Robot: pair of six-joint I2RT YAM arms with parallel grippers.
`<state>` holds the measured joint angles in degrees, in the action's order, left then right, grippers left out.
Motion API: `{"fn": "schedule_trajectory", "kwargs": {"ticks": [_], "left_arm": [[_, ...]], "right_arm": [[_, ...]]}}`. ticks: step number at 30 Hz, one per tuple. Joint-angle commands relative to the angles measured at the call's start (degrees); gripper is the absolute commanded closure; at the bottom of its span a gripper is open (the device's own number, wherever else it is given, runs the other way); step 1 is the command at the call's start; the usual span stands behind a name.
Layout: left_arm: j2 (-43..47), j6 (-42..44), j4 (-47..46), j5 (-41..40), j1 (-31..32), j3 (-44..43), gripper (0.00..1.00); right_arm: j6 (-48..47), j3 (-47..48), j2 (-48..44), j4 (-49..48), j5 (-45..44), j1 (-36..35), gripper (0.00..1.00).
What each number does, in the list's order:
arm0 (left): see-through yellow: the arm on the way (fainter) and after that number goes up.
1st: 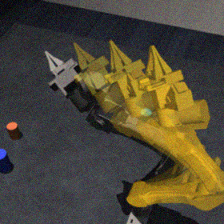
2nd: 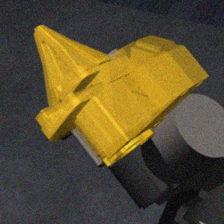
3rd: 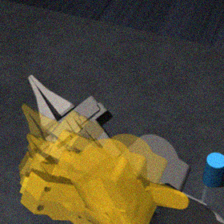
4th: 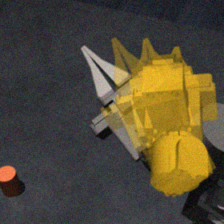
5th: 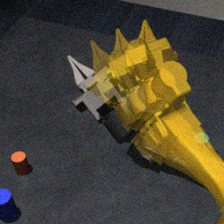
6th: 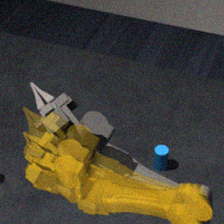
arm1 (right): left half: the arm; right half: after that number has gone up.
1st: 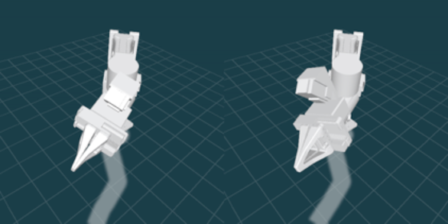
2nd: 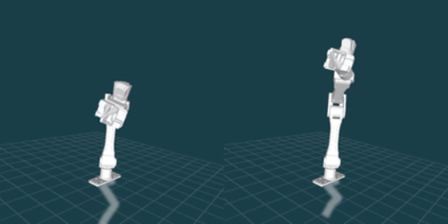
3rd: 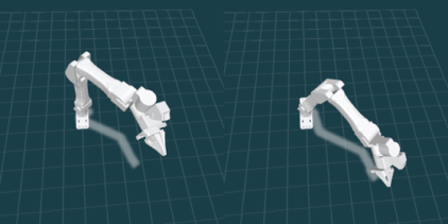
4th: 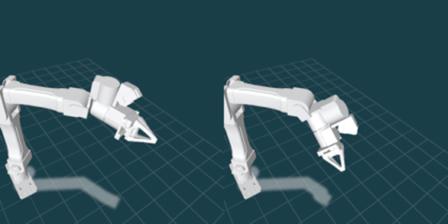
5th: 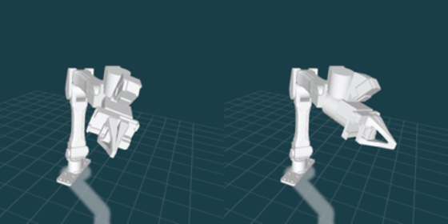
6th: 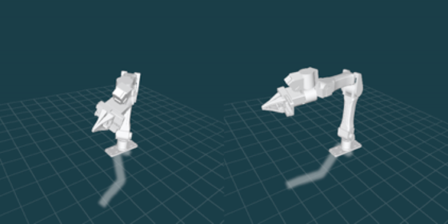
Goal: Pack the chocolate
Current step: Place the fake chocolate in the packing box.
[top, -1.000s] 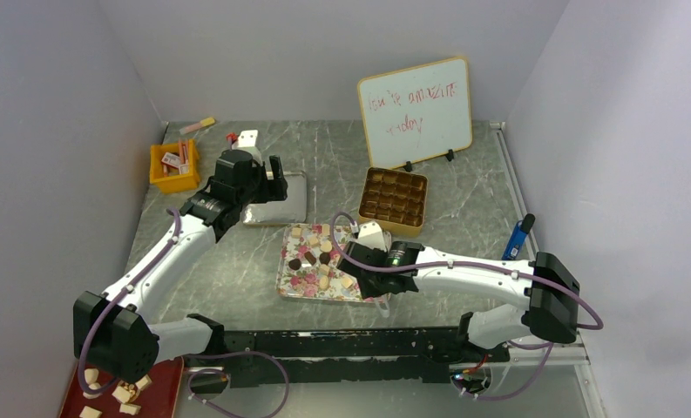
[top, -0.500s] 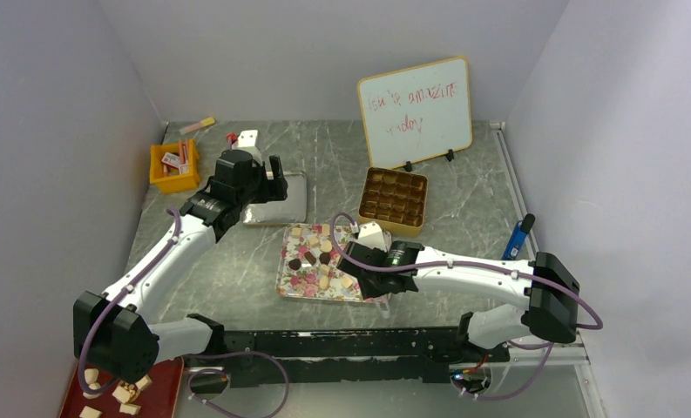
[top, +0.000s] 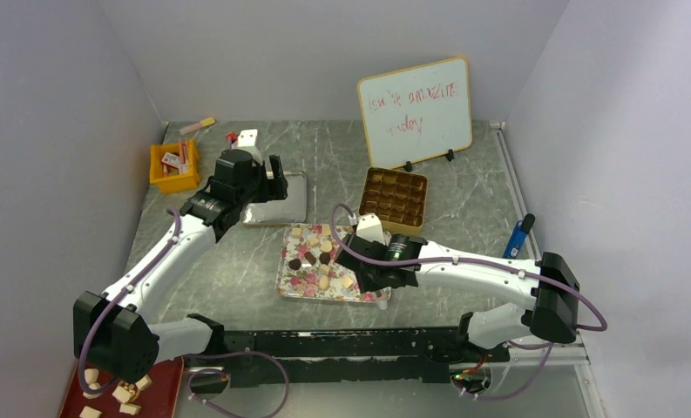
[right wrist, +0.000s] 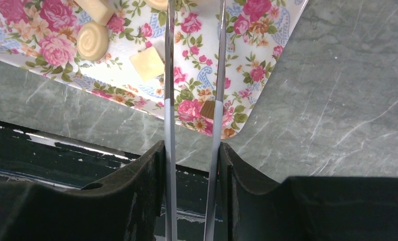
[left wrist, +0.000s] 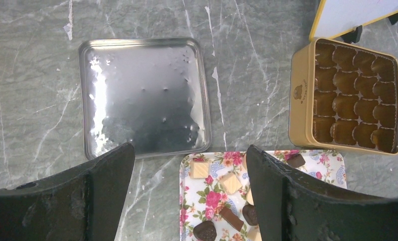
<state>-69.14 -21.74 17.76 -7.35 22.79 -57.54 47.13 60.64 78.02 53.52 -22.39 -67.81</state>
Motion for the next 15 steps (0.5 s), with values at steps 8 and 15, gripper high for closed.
{"fn": "schedule_trajectory", "kwargs": {"ticks": [8, 15], "left_arm": [[0.2, 0.2, -2.5, 0.2, 0.0, -1.3, 0.14], [0.4, 0.3, -2.2, 0.4, 0.0, -1.4, 0.14]], "right_arm": [[2.5, 8.3, -2.7, 5.2, -7.2, 0.2, 1.00], [1.9, 9.9, -3.1, 5.4, -11.4, 3.7, 1.00]]}}
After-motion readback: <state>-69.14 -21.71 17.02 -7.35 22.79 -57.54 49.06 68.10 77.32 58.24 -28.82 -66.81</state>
